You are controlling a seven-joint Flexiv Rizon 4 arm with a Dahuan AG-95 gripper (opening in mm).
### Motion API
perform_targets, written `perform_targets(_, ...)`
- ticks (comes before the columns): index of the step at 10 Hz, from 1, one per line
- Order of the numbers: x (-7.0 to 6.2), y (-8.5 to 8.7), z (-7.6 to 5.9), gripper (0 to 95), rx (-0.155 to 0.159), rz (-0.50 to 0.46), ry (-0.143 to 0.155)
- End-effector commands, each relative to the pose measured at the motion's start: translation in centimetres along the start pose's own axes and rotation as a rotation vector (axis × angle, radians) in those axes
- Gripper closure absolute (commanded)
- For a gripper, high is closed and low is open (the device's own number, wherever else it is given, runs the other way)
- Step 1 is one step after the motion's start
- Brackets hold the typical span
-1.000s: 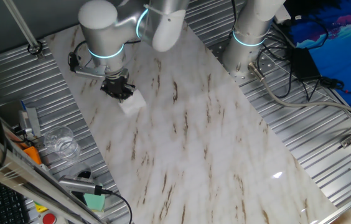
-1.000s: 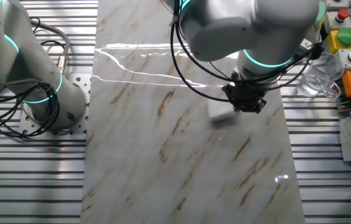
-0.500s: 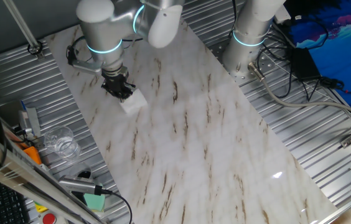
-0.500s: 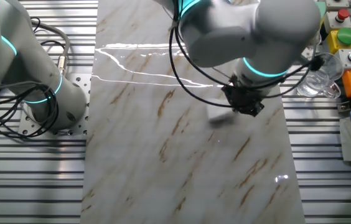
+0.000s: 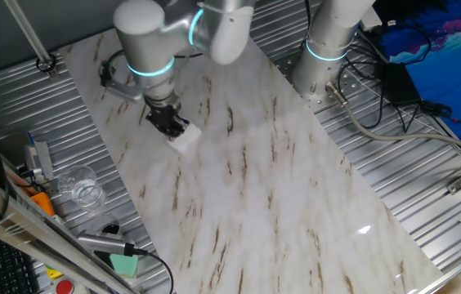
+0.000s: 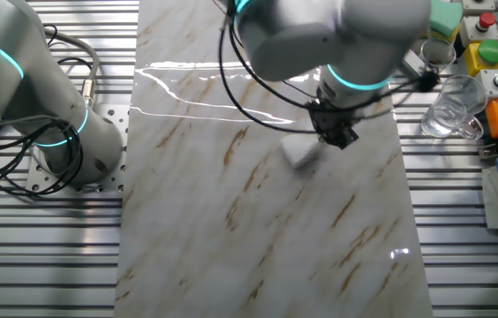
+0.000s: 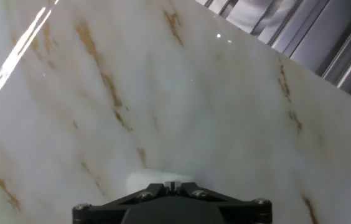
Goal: Clean the tabletop with a sponge
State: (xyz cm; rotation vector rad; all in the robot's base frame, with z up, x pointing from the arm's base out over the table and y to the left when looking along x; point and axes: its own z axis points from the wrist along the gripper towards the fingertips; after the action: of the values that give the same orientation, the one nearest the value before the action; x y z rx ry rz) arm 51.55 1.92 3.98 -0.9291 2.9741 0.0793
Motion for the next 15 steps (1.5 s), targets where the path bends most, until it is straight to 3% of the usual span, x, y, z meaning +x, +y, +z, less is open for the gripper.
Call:
perform_targets(1,0.0,0.1,-0.1,19.0,-0.003,-0.023,-0.003)
perform_targets(2,0.0,0.1,-0.2,0.0,-0.003,-0.021,-0.003)
perform_targets(4,0.0,0.1,-0.2,0.0,0.004,-0.030,-0.009)
perform_targets(5,-0.1,0.0,-0.3,19.0,0.009,-0.047,-0.006)
perform_targets(6,-0.2,-1.2,-1.0,38.0,0.039,-0.104,0.019)
perform_targets(7,-0.2,-2.3,-1.7,76.0,0.038,-0.130,0.028)
perform_targets(9,-0.3,-5.0,-2.7,76.0,0.037,-0.178,0.033)
perform_targets(10,-0.2,-6.0,-2.8,95.0,0.037,-0.192,0.031)
perform_targets(15,0.6,-9.9,-2.6,95.0,0.033,-0.304,0.023)
